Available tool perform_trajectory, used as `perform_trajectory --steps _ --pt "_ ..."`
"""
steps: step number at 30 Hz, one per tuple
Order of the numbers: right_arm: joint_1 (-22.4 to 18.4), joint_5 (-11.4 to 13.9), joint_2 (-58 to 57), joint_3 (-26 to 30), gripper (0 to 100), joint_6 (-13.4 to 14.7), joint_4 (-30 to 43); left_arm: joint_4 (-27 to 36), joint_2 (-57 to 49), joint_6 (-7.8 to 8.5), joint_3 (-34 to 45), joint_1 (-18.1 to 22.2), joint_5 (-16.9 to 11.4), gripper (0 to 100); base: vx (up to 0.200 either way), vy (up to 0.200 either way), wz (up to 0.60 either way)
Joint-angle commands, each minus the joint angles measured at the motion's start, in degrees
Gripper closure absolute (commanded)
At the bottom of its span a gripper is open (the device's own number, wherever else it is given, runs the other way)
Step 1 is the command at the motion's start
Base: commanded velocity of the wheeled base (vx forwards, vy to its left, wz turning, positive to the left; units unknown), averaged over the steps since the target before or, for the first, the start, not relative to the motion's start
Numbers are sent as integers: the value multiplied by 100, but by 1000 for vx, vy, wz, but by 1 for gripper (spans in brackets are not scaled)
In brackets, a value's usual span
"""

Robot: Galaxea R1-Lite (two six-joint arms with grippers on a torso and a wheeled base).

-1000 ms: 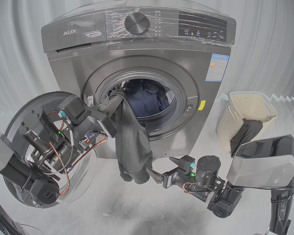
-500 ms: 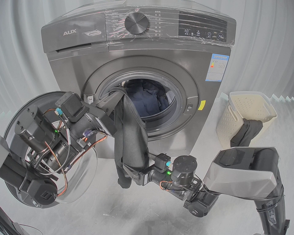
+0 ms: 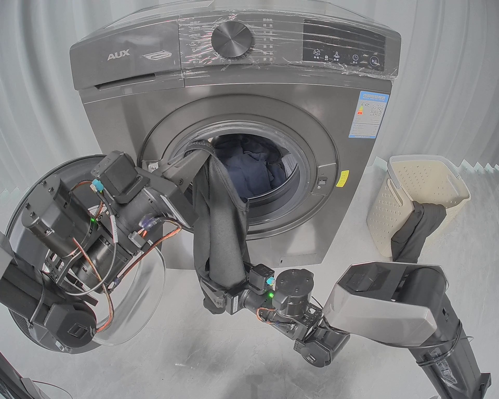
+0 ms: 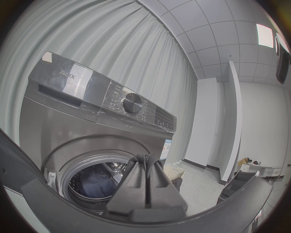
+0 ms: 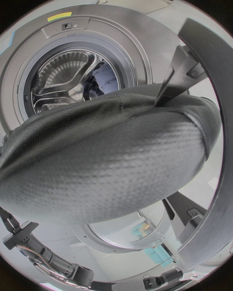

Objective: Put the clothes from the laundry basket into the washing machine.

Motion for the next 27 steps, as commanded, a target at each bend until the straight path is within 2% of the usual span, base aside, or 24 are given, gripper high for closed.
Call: perform_trajectory --steps 1,5,7,9,22,23,27 --pt "63 -17 173 -128 0 0 5 -8 2 -4 2 0 1 100 0 0 0" --pt "63 -105 357 -497 0 8 75 -8 2 -4 -7 -8 10 100 0 0 0" --pt "63 -386 480 -796 0 79 137 -8 2 -12 -7 -26 10 100 0 0 0" --pt "54 -456 498 -928 0 88 163 -8 2 -12 -7 -26 10 100 0 0 0" --pt "-34 -518 498 -1060 0 193 172 -8 -7 -30 -68 -52 10 100 0 0 0" --pt "-34 -544 489 -1060 100 202 172 -8 -7 -30 -77 -52 10 100 0 0 0" --pt "-69 -562 428 -1060 100 237 128 -8 2 -48 -86 -43 10 100 0 0 0"
